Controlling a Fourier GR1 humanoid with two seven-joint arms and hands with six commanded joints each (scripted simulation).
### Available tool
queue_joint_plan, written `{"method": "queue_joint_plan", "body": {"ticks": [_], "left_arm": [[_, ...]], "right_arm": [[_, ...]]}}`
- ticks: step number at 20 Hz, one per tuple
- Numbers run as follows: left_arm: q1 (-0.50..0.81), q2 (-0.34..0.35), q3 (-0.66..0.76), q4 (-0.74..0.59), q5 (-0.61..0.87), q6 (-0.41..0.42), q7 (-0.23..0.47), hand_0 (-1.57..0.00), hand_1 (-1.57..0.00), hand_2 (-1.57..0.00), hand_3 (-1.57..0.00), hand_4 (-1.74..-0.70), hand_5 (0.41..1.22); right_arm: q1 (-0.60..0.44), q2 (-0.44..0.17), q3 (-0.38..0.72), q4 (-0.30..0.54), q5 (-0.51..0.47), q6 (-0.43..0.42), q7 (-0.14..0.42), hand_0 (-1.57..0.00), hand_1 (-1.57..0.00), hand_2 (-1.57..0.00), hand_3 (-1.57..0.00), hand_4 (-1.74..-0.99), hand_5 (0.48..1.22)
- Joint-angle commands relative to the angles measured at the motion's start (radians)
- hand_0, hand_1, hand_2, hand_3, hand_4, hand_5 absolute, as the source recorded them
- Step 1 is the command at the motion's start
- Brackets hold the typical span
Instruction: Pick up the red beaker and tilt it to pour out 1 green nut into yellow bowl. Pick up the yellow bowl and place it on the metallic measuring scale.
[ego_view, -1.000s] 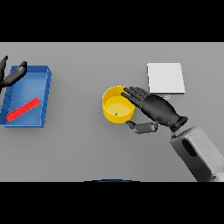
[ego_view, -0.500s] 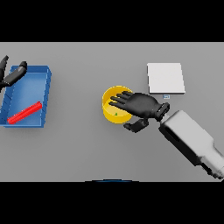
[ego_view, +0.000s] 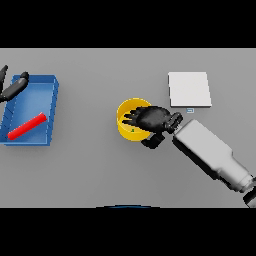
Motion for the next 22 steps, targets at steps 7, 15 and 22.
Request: {"method": "queue_joint_plan", "body": {"ticks": [7,15,22], "left_arm": [[0.015,0.01,0.007,-0.02,0.011,0.004,-0.005,0.0,0.0,0.0,0.0,-0.71,0.691],[0.019,0.013,0.011,-0.018,0.013,0.003,-0.019,0.0,0.0,0.0,0.0,-0.73,0.698],[0.014,0.02,0.003,-0.028,0.01,-0.005,0.002,0.0,0.0,0.0,0.0,-0.72,0.694]], "right_arm": [[0.011,0.022,-0.01,0.004,-0.02,0.051,0.046,-0.29,-0.24,-0.18,-0.17,-1.387,0.873],[-0.007,0.013,0.001,0.008,-0.026,0.032,0.006,-1.36,-1.34,-1.19,-1.04,-1.66,1.163],[-0.006,-0.007,-0.025,-0.001,-0.045,0.011,-0.011,-1.53,-1.52,-1.32,-1.31,-1.724,1.209]]}}
